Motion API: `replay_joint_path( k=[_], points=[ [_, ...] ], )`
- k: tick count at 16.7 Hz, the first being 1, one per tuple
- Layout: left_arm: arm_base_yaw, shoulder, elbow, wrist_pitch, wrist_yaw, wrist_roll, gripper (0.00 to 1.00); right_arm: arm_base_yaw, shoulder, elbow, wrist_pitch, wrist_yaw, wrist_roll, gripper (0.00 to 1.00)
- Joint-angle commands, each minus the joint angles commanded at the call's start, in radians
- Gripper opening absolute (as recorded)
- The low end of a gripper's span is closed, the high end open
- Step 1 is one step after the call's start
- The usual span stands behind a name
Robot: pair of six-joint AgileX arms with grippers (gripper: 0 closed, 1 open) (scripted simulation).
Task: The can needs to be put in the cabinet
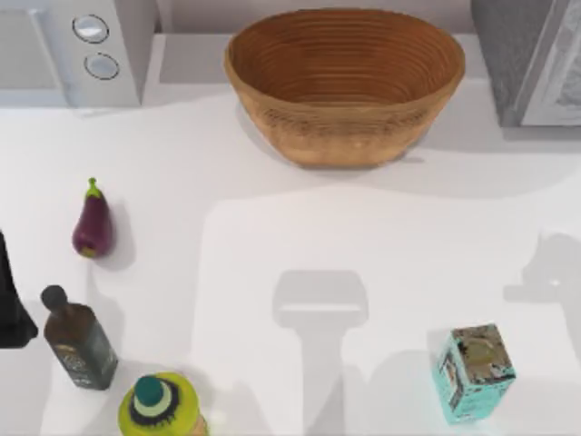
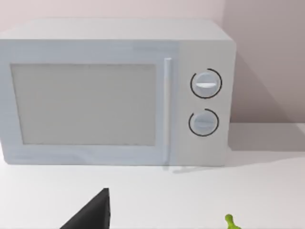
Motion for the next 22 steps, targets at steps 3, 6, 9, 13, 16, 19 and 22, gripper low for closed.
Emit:
replay_joint_path(
  k=[3, 6, 9, 13, 16, 19, 22],
  points=[
    [0.000, 0.000, 0.000, 0.000, 0.000, 0.000, 1.00, -0.095, -0.227, -0.139, -0.007, -0.085, -0.052, 0.00],
    [0.000, 0.000, 0.000, 0.000, 0.000, 0.000, 1.00, -0.163, -0.359, -0.239, -0.012, -0.145, -0.090, 0.00],
    [0.000, 0.000, 0.000, 0.000, 0.000, 0.000, 1.00, -0.184, -0.395, -0.270, -0.013, -0.164, -0.102, 0.00],
    [0.000, 0.000, 0.000, 0.000, 0.000, 0.000, 1.00, -0.181, -0.390, -0.268, -0.013, -0.162, -0.099, 0.00],
    [0.000, 0.000, 0.000, 0.000, 0.000, 0.000, 1.00, -0.172, -0.327, -0.204, -0.034, -0.153, -0.098, 0.00],
    [0.000, 0.000, 0.000, 0.000, 0.000, 0.000, 1.00, -0.152, -0.185, -0.044, -0.079, -0.132, -0.096, 0.00],
    [0.000, 0.000, 0.000, 0.000, 0.000, 0.000, 1.00, -0.126, 0.007, 0.206, -0.140, -0.104, -0.094, 0.00]
  ],
)
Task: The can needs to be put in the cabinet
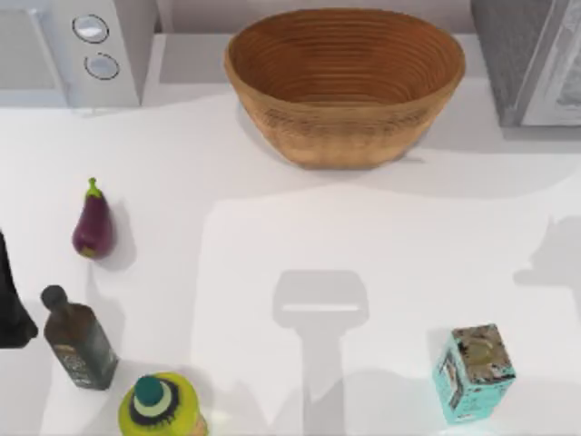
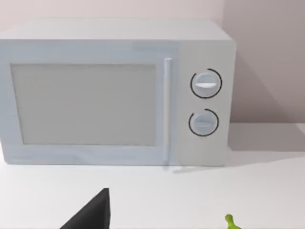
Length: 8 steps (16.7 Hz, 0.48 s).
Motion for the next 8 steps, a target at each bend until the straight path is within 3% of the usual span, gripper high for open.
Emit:
replay_joint_path(
  k=[8],
  points=[
    [0.000, 0.000, 0.000, 0.000, 0.000, 0.000, 1.00, 0.078, 0.573, 0.805, -0.182, 0.084, 0.007, 0.00]
  ],
)
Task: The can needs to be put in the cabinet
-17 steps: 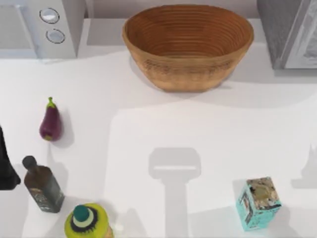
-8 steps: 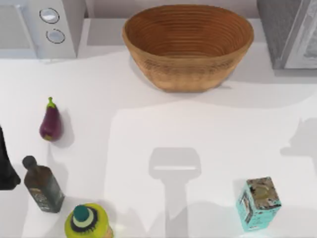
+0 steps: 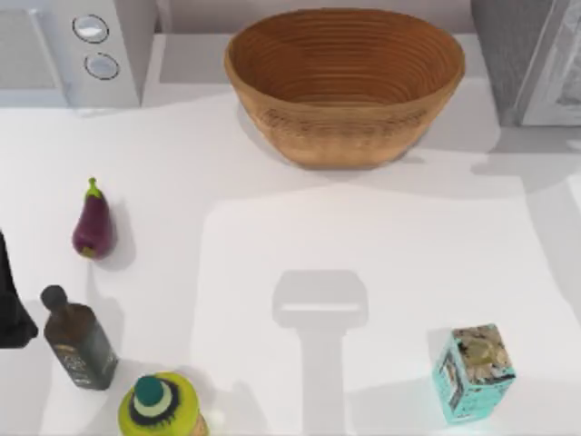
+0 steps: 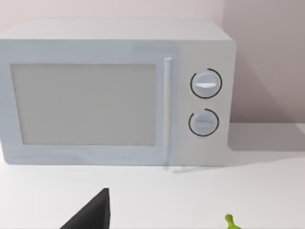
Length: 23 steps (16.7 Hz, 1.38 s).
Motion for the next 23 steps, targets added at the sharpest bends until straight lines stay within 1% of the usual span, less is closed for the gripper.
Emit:
replay_joint_path(
  k=[3, 6, 9, 15, 17, 20, 23],
  points=[
    [0.000, 0.000, 0.000, 0.000, 0.000, 0.000, 1.00, 0.024, 0.173, 0.239, -0.055, 0.025, 0.002, 0.00],
    [0.000, 0.000, 0.000, 0.000, 0.000, 0.000, 1.00, 0.041, 0.297, 0.396, -0.095, 0.043, 0.003, 0.00],
    [0.000, 0.000, 0.000, 0.000, 0.000, 0.000, 1.00, 0.048, 0.352, 0.463, -0.113, 0.052, 0.004, 0.00],
    [0.000, 0.000, 0.000, 0.000, 0.000, 0.000, 1.00, 0.044, 0.353, 0.463, -0.112, 0.051, 0.006, 0.00],
    [0.000, 0.000, 0.000, 0.000, 0.000, 0.000, 1.00, 0.041, 0.386, 0.497, -0.124, 0.048, 0.006, 0.00],
    [0.000, 0.000, 0.000, 0.000, 0.000, 0.000, 1.00, 0.031, 0.498, 0.629, -0.162, 0.039, 0.006, 0.00],
    [0.000, 0.000, 0.000, 0.000, 0.000, 0.000, 1.00, 0.015, 0.656, 0.848, -0.215, 0.026, 0.005, 0.00]
  ],
)
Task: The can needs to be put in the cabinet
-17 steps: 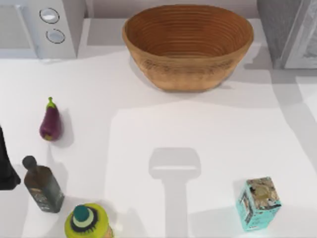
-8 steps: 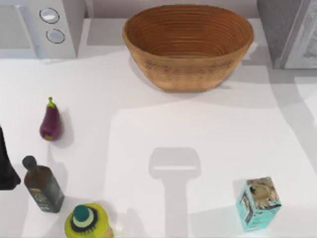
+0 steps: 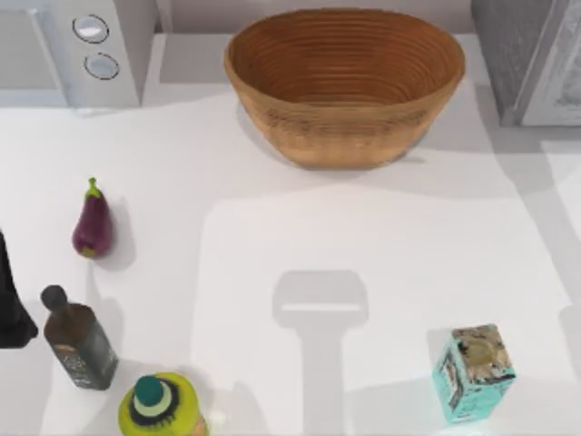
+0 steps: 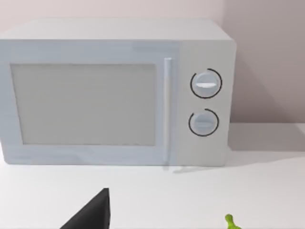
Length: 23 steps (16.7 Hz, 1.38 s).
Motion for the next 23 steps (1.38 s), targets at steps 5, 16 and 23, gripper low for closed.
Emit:
replay_joint_path(
  k=[5, 16, 23],
  points=[
    [0.000, 0.000, 0.000, 0.000, 0.000, 0.000, 1.00, -0.031, 0.276, 0.410, -0.094, -0.027, -0.001, 0.00],
    [0.000, 0.000, 0.000, 0.000, 0.000, 0.000, 1.00, -0.054, 0.458, 0.638, -0.157, -0.047, -0.001, 0.08],
    [0.000, 0.000, 0.000, 0.000, 0.000, 0.000, 1.00, -0.054, 0.458, 0.638, -0.157, -0.047, -0.001, 0.60]
  ],
)
